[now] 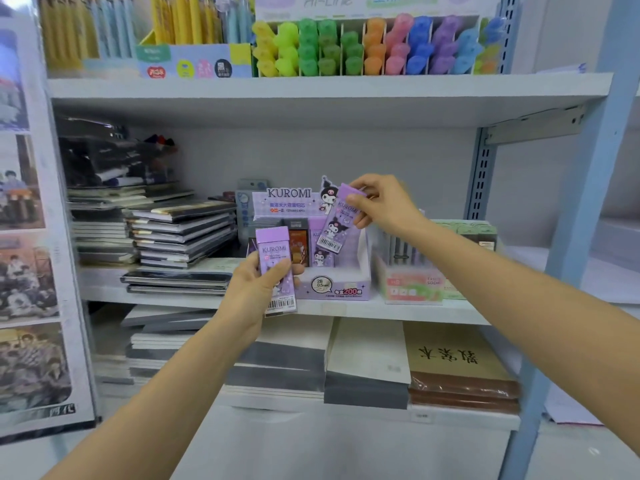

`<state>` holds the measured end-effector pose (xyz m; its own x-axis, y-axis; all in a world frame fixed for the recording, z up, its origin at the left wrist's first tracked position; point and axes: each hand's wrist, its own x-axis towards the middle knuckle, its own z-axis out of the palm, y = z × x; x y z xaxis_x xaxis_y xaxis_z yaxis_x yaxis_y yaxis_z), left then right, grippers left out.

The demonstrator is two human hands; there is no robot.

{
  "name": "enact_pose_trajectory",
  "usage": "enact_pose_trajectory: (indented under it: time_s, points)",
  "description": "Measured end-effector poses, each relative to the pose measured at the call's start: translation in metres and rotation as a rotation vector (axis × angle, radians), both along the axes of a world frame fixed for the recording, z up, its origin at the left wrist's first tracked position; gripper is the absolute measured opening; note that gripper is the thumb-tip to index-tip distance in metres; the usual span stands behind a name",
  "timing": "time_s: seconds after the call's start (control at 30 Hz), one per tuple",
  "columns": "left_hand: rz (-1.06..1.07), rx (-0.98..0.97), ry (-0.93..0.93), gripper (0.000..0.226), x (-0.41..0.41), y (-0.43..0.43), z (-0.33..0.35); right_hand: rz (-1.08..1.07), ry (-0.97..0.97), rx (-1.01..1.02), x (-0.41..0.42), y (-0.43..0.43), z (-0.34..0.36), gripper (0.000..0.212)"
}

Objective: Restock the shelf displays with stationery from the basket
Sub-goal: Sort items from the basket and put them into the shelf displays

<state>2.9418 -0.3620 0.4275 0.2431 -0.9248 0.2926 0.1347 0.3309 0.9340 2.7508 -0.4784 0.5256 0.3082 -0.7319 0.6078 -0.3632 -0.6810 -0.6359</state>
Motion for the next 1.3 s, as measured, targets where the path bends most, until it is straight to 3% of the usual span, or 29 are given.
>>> enact_pose_trajectory:
  time_s: [0.37, 0.73, 1.03, 1.3]
  points:
    - [0.014, -0.016, -0.053, 0.022, 0.022, 0.0, -0.009, -0.091, 0.392, -0.065, 0.033, -0.021, -0.019, 0.021]
    - [0.0, 0.012, -0.064, 0.023, 0.026, -0.002, -0.015, -0.092, 0.572, -0.072, 0.035, -0.028, -0.002, 0.008]
    - [-0.022, 0.005, -0.068, 0.025, 0.019, -0.005, -0.014, -0.118, 0.333, -0.126, 0.041, -0.027, -0.022, 0.012]
    - [0.026, 0.015, -0.065, 0.028, 0.017, -0.005, -0.013, -0.22, 0.411, -0.23, 0.038, -0.024, -0.03, 0.027]
